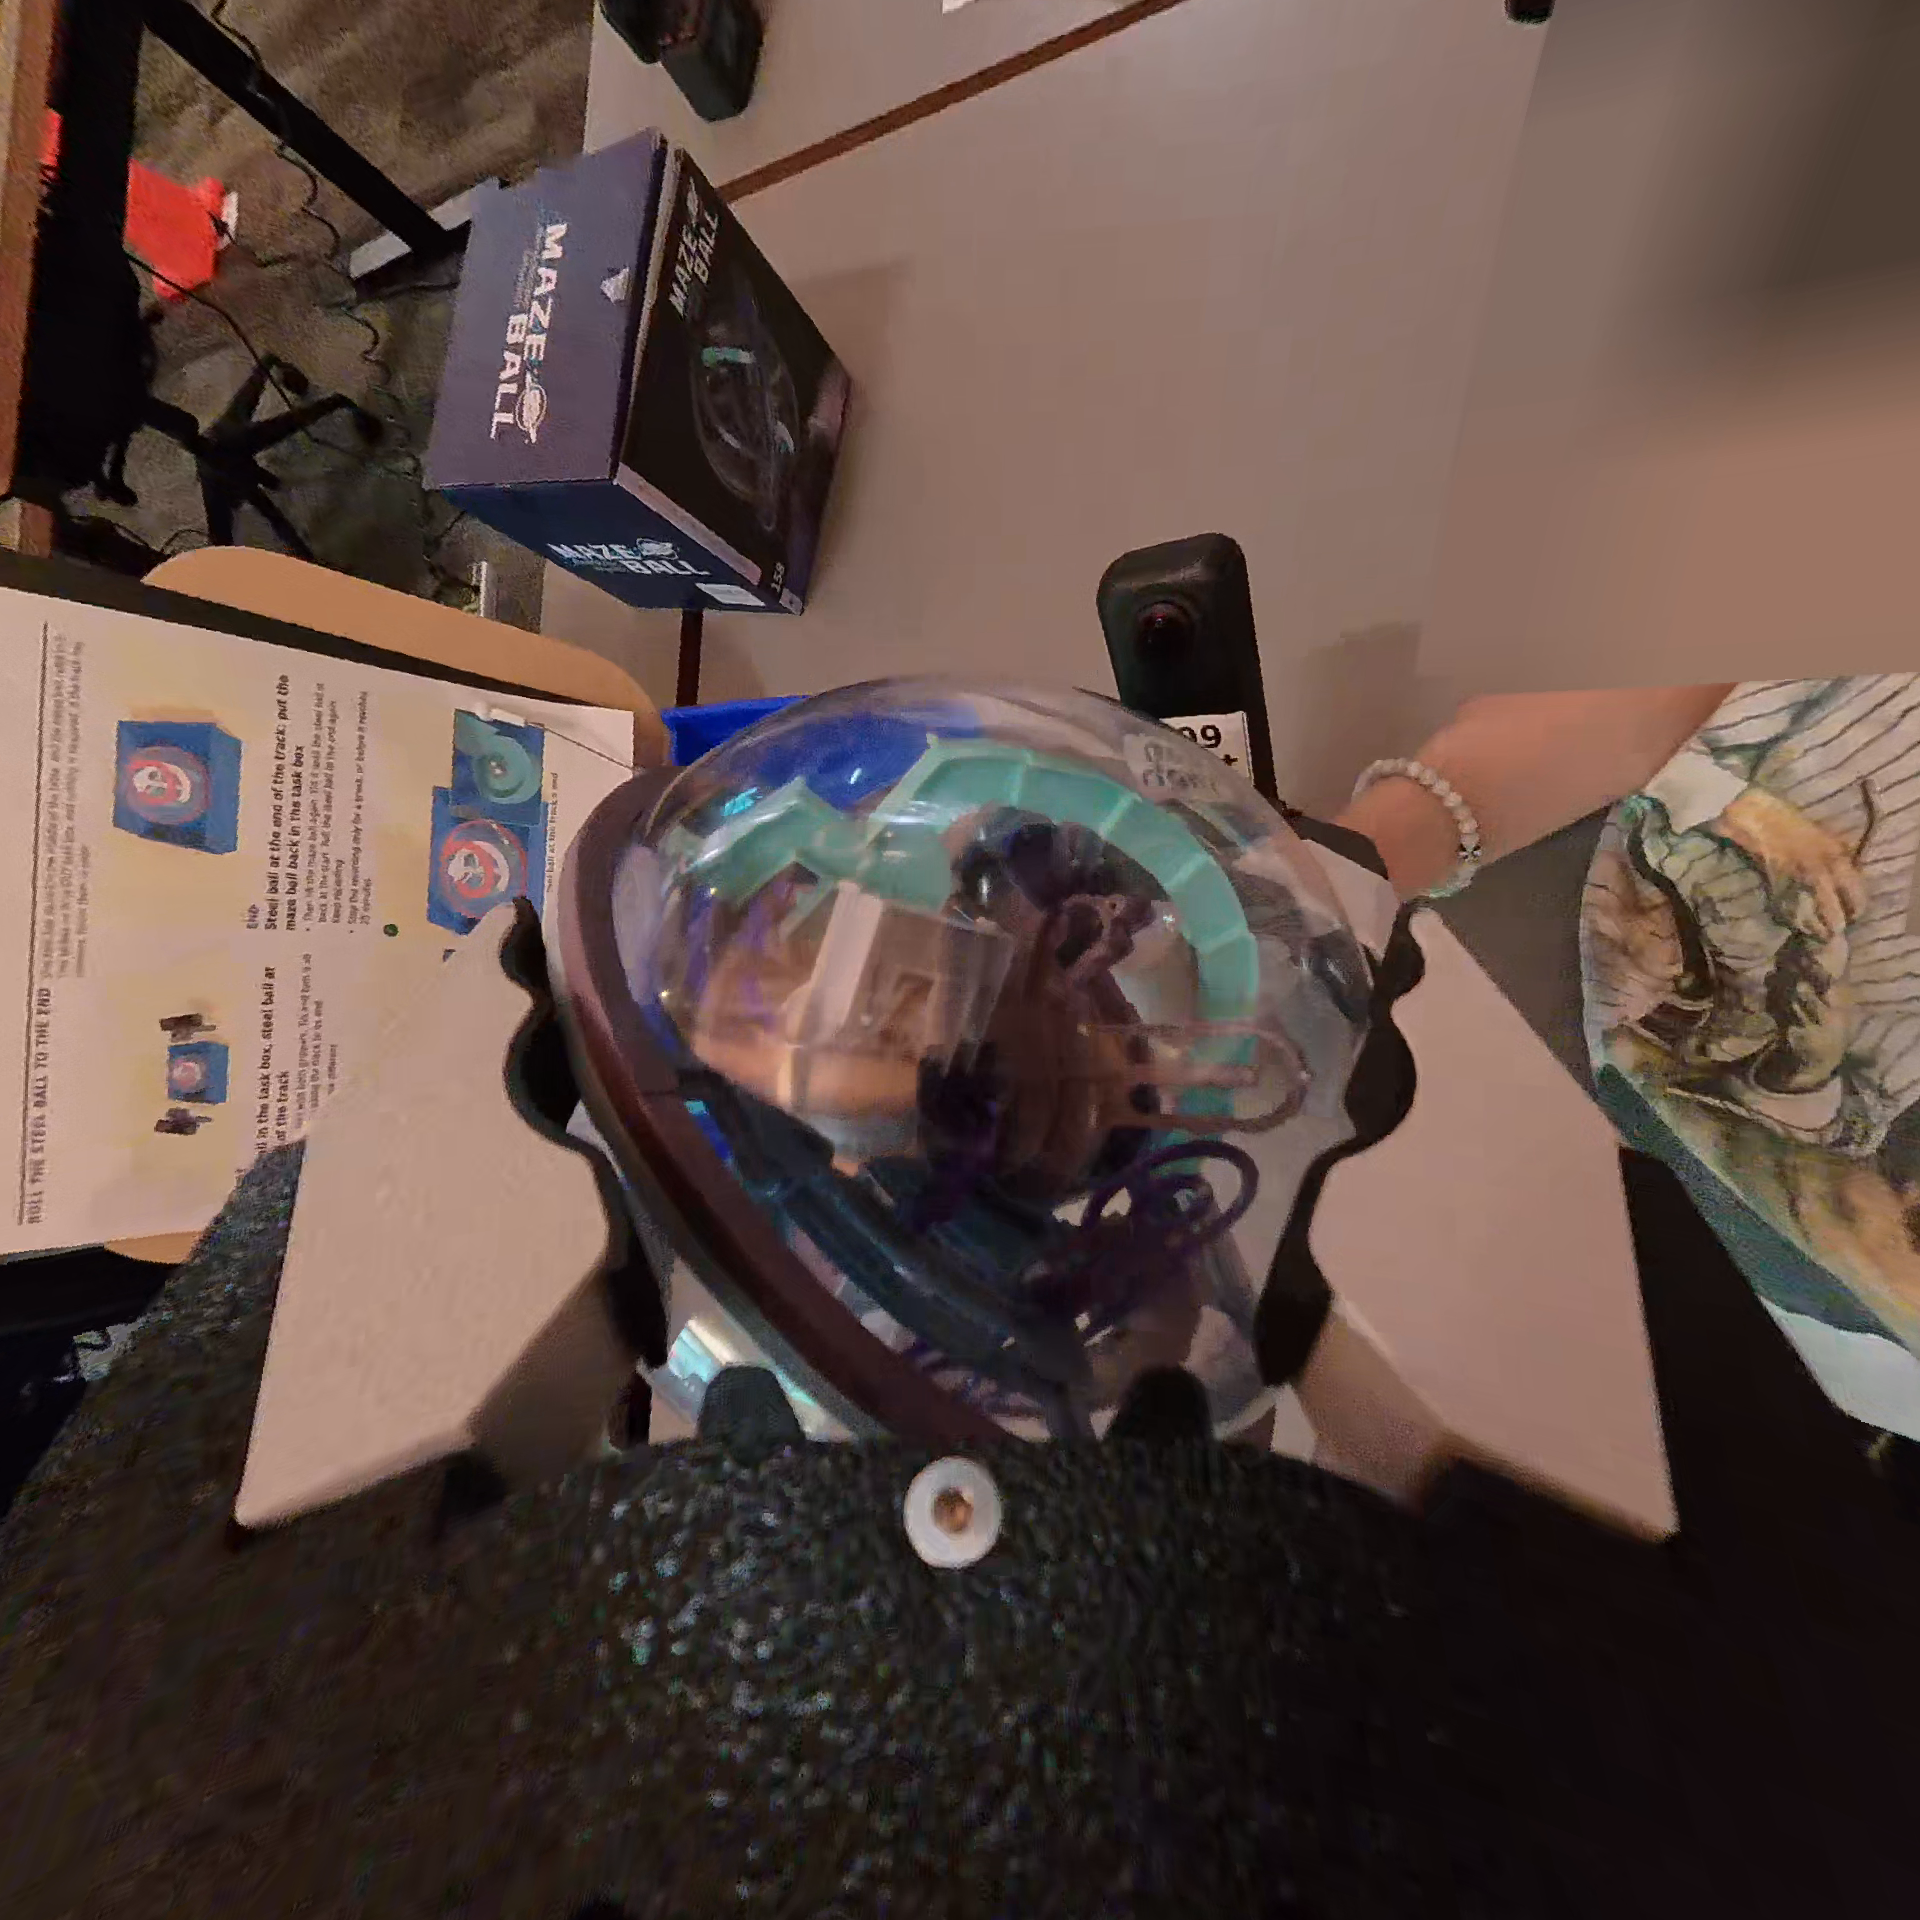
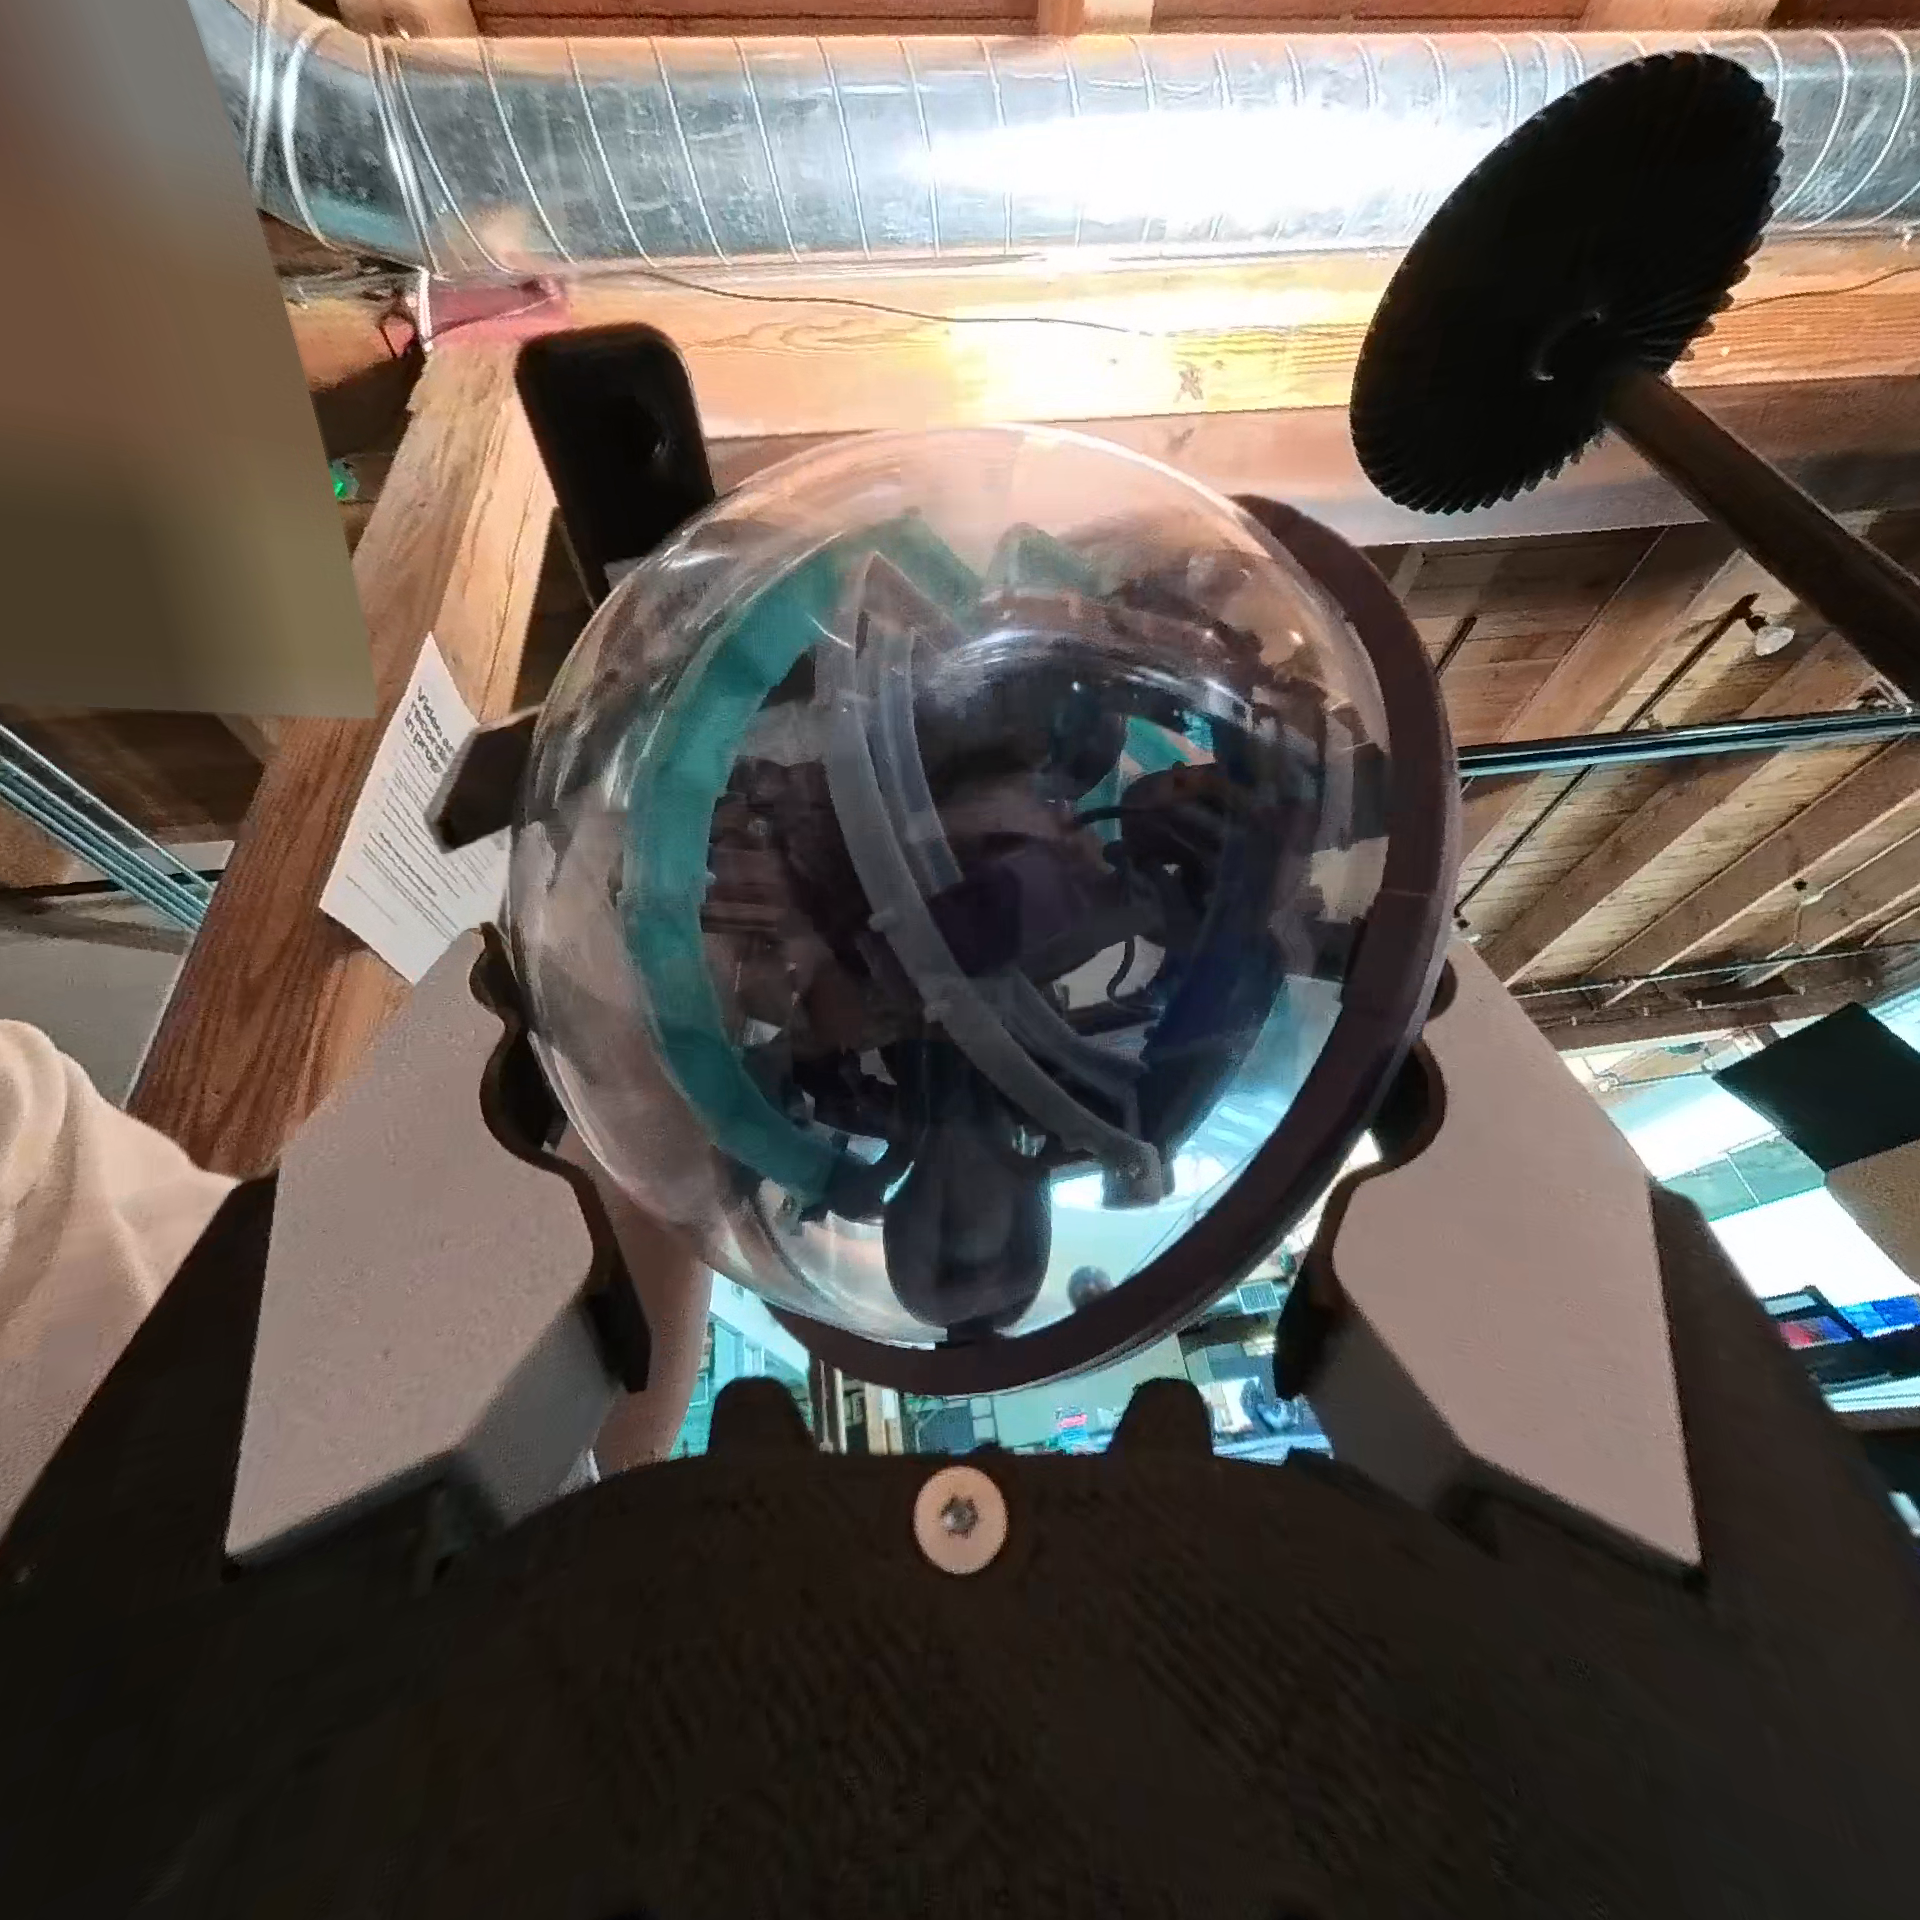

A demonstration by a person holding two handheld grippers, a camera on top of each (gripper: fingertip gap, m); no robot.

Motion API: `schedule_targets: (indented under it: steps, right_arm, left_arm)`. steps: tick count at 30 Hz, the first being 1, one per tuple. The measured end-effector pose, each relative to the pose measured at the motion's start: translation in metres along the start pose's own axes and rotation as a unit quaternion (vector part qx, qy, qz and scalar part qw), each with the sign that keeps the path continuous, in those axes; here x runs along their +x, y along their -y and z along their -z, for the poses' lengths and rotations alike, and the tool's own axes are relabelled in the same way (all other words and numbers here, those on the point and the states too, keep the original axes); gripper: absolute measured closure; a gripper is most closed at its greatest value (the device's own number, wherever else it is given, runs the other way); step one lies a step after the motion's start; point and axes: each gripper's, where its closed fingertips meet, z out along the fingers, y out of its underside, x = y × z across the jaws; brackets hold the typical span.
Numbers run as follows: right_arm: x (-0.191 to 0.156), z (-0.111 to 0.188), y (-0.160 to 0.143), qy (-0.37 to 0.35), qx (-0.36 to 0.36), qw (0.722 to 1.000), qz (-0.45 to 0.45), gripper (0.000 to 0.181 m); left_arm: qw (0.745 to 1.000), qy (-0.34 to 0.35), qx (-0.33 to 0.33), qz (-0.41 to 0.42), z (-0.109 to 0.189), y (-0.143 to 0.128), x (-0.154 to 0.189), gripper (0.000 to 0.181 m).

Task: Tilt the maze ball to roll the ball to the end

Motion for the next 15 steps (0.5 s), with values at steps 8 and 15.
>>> schedule_targets:
  steps: [8,15]
  right_arm:
    - [0.001,-0.015,0.011,0.016,0.016,1.0,-0.007,0.023]
    - [0.0,-0.038,0.026,0.057,0.011,0.998,0.036,0.023]
  left_arm:
    - [0.999,0.007,-0.038,-0.017,0.006,0.013,-0.009,0.033]
    - [0.996,0.041,-0.04,-0.074,0.021,0.033,-0.02,0.033]
